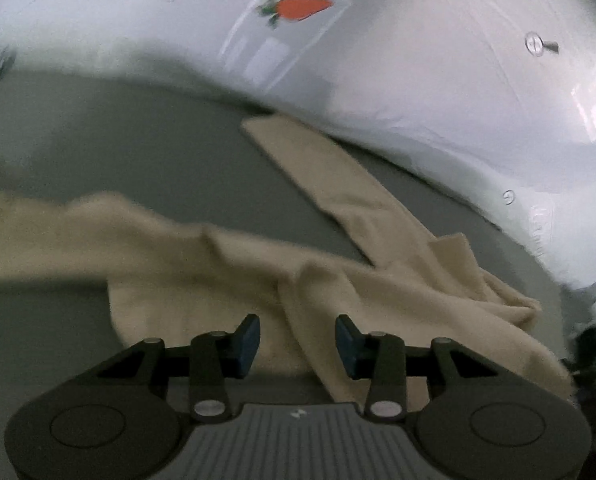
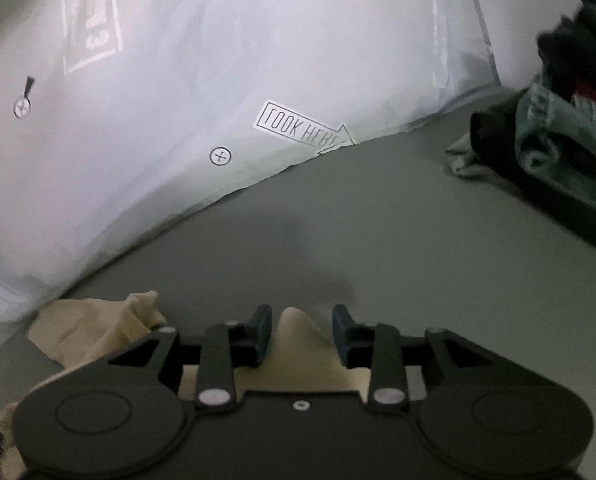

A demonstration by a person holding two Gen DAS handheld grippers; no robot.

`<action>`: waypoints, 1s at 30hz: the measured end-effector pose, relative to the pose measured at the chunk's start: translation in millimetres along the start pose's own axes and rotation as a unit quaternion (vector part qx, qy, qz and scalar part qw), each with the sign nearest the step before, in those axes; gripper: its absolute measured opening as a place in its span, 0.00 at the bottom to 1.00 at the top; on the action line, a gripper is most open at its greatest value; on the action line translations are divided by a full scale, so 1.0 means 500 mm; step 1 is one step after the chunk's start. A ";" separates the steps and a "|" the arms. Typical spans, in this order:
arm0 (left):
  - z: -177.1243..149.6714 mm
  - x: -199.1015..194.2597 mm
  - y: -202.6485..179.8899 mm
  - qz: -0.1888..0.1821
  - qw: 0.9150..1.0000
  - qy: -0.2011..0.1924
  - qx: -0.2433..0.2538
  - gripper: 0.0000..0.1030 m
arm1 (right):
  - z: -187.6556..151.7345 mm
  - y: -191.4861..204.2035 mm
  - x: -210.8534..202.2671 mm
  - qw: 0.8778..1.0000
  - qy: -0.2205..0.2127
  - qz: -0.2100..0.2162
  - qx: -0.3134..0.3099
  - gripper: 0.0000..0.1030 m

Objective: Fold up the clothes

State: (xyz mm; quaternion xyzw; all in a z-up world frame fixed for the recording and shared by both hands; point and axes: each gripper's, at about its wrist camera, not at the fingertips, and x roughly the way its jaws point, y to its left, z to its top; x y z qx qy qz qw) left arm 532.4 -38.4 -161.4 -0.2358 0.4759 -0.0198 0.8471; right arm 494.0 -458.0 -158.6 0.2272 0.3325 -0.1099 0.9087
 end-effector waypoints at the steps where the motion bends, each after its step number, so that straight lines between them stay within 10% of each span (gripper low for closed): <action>1: -0.012 0.001 0.006 -0.019 1.000 0.014 -0.021 0.42 | -0.002 -0.007 -0.001 1.000 0.001 0.009 0.013 0.38; 8: -0.103 0.069 -0.010 -0.116 0.978 0.111 -0.133 0.42 | -0.020 -0.093 0.005 0.971 0.014 0.132 0.196 0.46; 17: -0.153 0.117 -0.131 -0.059 0.992 0.110 -0.025 0.42 | -0.020 -0.100 0.015 0.969 0.016 0.174 0.176 0.50; 21: -0.163 0.117 -0.159 -0.030 0.995 0.090 0.007 0.29 | -0.020 -0.077 0.019 0.977 0.025 0.177 0.113 0.22; 23: -0.163 0.120 -0.160 -0.017 0.996 0.083 0.007 0.03 | -0.021 -0.068 0.018 0.979 0.031 0.171 0.103 0.13; 30: -0.144 0.064 -0.131 -0.024 0.998 0.047 -0.032 0.01 | -0.023 -0.079 -0.030 0.970 0.038 0.183 0.154 0.11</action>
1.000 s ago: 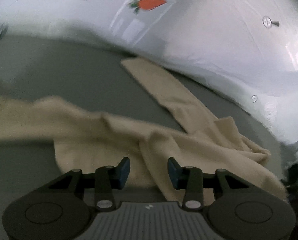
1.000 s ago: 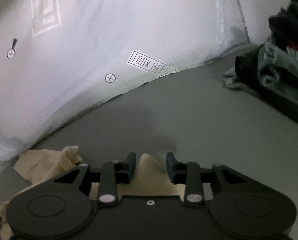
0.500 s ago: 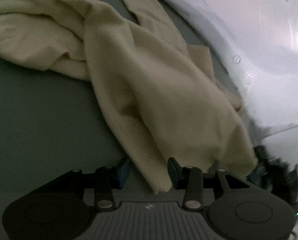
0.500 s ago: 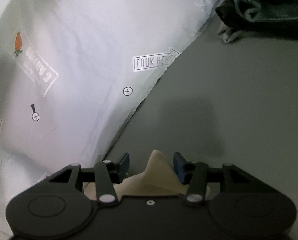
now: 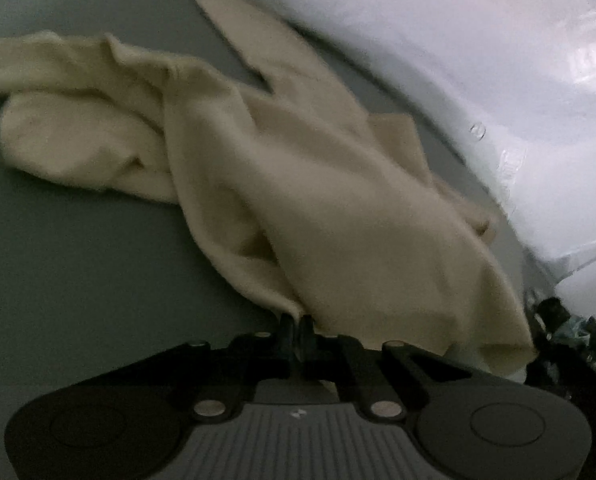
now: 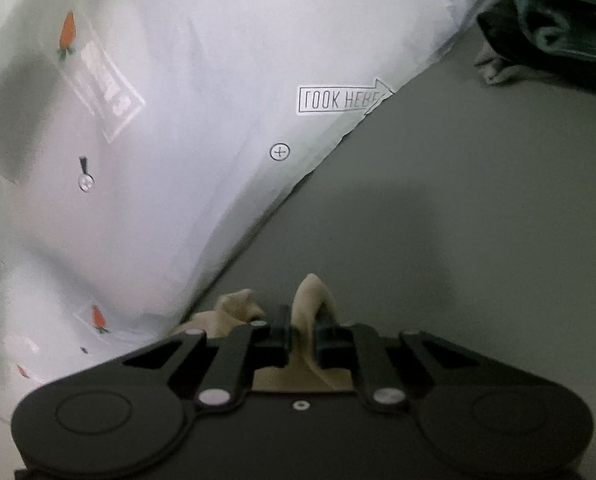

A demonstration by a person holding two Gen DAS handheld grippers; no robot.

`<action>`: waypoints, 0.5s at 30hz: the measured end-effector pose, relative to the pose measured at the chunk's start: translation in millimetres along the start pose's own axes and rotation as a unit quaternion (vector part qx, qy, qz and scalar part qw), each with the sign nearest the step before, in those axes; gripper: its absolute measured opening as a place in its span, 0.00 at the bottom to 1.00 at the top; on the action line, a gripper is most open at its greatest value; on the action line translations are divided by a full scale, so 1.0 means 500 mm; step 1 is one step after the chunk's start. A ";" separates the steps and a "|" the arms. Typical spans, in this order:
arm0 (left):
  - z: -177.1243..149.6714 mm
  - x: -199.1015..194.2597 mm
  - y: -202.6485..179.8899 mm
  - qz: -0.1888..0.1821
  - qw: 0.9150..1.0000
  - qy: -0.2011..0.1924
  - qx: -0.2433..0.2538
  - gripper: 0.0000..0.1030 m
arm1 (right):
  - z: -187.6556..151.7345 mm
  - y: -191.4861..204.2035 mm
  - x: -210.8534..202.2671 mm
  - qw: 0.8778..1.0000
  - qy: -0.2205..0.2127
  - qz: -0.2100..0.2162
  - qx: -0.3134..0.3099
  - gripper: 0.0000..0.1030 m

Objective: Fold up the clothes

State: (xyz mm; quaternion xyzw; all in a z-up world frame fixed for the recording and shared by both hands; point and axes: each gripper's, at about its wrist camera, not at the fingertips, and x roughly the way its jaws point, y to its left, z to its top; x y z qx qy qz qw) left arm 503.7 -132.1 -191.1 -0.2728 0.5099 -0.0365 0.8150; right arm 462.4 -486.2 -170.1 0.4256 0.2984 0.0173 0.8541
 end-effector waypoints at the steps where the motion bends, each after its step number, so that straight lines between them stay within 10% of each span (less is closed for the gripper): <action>1: -0.003 -0.022 0.002 -0.001 1.000 -0.010 0.001 0.01 | -0.004 0.005 -0.012 1.000 0.001 0.002 0.002 0.11; 15: -0.145 -0.432 0.165 0.027 0.987 -0.156 -0.008 0.01 | -0.202 0.057 -0.264 0.999 0.039 0.021 0.007 0.10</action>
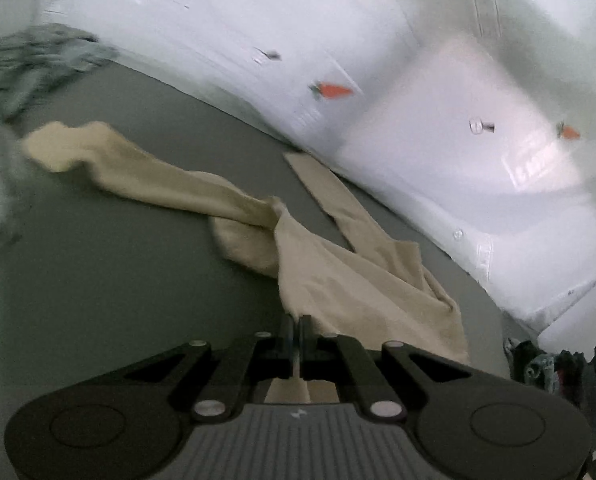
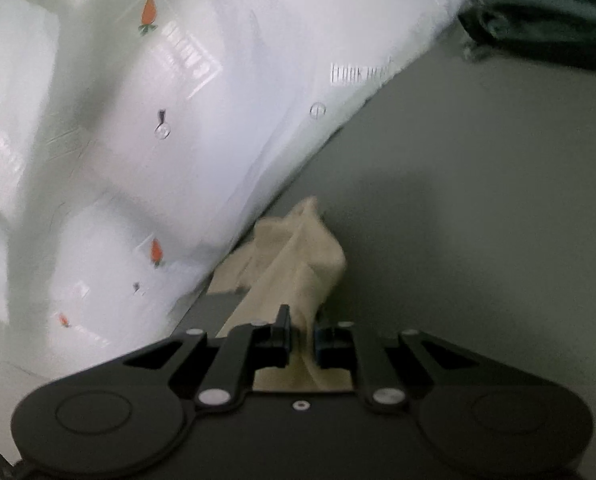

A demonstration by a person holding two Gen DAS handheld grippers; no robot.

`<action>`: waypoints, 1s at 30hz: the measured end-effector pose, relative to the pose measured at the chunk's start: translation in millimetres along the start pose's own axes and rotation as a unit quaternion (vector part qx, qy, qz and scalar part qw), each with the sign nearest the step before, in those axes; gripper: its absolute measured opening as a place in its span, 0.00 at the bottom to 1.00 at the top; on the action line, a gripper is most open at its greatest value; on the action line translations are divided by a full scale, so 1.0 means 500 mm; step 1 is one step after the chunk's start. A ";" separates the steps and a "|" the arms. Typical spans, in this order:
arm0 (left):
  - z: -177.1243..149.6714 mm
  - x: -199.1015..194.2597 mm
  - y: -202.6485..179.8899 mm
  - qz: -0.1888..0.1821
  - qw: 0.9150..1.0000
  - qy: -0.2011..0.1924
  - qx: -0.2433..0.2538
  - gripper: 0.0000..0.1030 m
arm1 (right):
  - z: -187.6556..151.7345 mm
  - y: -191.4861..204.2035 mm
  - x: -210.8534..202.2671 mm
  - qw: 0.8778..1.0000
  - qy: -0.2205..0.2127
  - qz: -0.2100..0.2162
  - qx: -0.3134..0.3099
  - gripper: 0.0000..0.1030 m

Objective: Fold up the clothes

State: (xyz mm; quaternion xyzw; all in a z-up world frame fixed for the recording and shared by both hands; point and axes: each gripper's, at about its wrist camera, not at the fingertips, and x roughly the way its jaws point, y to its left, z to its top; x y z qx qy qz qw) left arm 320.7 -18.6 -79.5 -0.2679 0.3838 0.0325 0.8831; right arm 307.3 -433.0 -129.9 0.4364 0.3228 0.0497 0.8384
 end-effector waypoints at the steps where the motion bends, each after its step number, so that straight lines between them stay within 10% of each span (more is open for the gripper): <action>1: -0.014 -0.023 0.017 0.005 1.000 -0.003 0.003 0.01 | -0.021 0.001 -0.014 1.000 0.003 -0.001 0.005 0.10; 18: -0.258 -0.116 0.262 0.067 0.992 0.096 -0.042 0.02 | -0.253 -0.013 -0.112 0.984 0.078 -0.147 -0.060 0.12; 22: -0.262 -0.088 0.289 0.115 0.983 0.135 -0.049 0.02 | -0.252 -0.004 -0.088 0.973 0.096 -0.182 -0.101 0.29; 30: -0.142 -0.099 0.228 0.135 0.989 0.062 -0.017 0.08 | -0.162 0.047 -0.061 0.970 0.076 -0.175 -0.147 0.42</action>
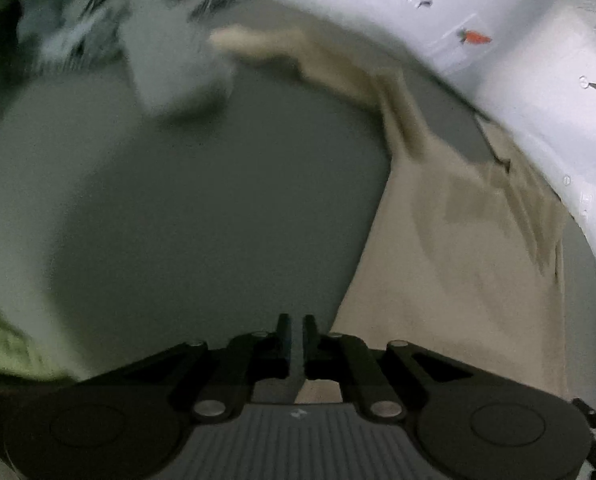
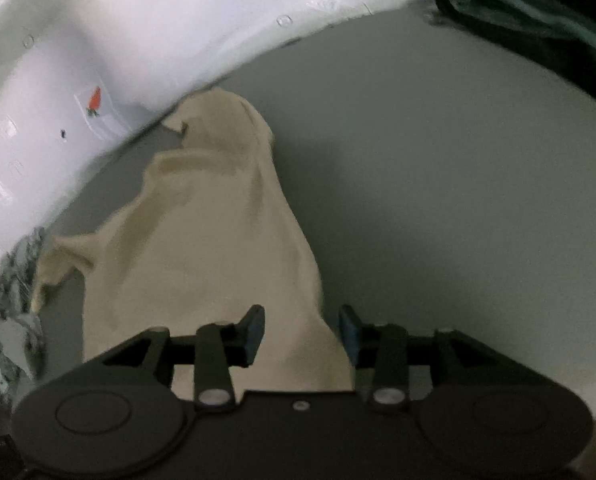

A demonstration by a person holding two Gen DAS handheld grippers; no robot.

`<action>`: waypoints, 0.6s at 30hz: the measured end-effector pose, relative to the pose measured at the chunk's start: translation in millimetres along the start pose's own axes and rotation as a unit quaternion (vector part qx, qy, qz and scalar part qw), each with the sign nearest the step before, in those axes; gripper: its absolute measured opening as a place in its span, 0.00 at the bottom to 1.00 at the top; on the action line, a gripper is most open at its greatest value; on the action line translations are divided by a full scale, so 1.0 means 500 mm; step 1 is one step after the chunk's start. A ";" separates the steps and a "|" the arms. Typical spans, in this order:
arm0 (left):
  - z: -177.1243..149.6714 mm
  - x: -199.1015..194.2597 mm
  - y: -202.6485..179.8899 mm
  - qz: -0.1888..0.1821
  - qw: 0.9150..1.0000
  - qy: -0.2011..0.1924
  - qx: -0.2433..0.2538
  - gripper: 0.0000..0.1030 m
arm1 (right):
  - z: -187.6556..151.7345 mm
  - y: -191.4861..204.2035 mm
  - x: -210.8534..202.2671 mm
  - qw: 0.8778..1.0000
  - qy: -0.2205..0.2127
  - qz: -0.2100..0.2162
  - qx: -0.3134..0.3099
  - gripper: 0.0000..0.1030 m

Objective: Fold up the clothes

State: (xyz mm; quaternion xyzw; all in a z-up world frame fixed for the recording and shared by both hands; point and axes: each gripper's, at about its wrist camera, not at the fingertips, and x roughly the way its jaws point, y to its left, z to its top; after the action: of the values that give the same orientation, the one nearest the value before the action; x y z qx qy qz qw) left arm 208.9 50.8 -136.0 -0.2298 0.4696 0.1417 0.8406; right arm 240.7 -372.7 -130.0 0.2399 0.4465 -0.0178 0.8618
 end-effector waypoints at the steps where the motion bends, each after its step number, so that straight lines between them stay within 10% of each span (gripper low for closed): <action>1: 0.020 0.001 -0.014 -0.002 1.000 -0.008 0.007 0.10 | 0.020 0.004 0.004 1.000 -0.005 0.002 -0.004 0.42; 9: 0.147 0.038 -0.158 -0.020 0.994 -0.070 0.082 0.23 | 0.171 0.057 0.072 0.998 -0.033 0.024 -0.052 0.43; 18: 0.292 0.211 -0.282 -0.018 0.988 -0.044 0.148 0.33 | 0.366 0.167 0.264 0.992 -0.039 0.005 -0.122 0.45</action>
State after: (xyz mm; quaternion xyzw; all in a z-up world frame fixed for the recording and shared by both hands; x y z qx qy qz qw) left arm 433.4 8.4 -124.0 -0.1046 0.4440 0.0652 0.8875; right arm 479.5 -353.1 -110.6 0.1339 0.4099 0.0316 0.9017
